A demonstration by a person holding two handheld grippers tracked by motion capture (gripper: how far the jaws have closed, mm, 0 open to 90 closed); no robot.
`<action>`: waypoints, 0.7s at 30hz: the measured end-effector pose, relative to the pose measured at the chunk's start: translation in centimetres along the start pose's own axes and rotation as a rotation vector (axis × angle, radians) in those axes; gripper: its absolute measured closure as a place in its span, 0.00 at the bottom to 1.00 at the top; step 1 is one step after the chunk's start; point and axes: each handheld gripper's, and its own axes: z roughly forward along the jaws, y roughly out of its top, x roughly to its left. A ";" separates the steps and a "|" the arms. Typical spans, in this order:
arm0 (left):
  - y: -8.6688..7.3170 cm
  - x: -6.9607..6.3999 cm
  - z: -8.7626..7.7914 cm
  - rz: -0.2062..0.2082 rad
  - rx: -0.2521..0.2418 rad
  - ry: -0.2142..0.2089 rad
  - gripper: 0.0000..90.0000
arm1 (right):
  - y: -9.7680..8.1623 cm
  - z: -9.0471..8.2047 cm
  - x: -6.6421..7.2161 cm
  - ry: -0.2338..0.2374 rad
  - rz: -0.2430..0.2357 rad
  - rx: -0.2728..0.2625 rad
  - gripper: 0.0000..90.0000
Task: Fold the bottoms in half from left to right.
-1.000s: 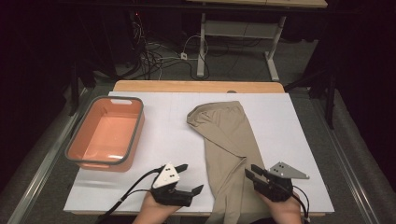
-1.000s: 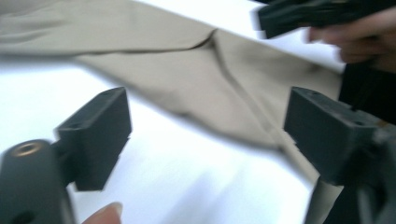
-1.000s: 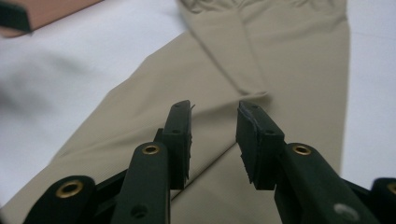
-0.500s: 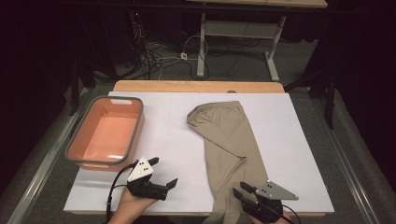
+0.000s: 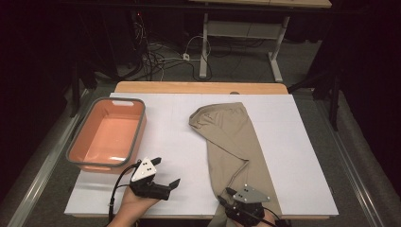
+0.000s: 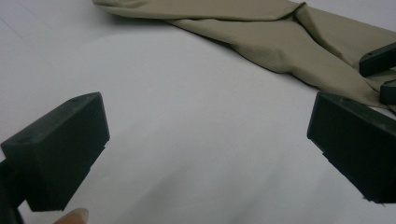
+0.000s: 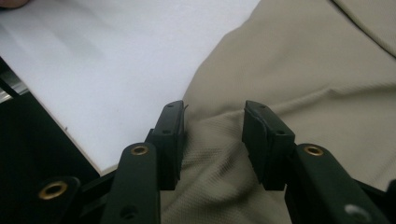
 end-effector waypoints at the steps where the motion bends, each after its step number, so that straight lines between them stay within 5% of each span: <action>1: 0.0 0.0 0.0 -0.001 0.001 -0.001 0.00 | -0.2 -0.2 -0.1 0.003 0.008 -0.004 0.69; 11: 0.0 0.1 -0.1 -0.023 -0.006 0.013 0.00 | -0.5 -1.0 -0.2 0.041 0.003 -0.021 0.94; 21: -0.1 0.1 -0.1 -0.031 -0.009 0.021 0.00 | -0.4 -1.5 -0.3 0.066 0.004 -0.052 0.98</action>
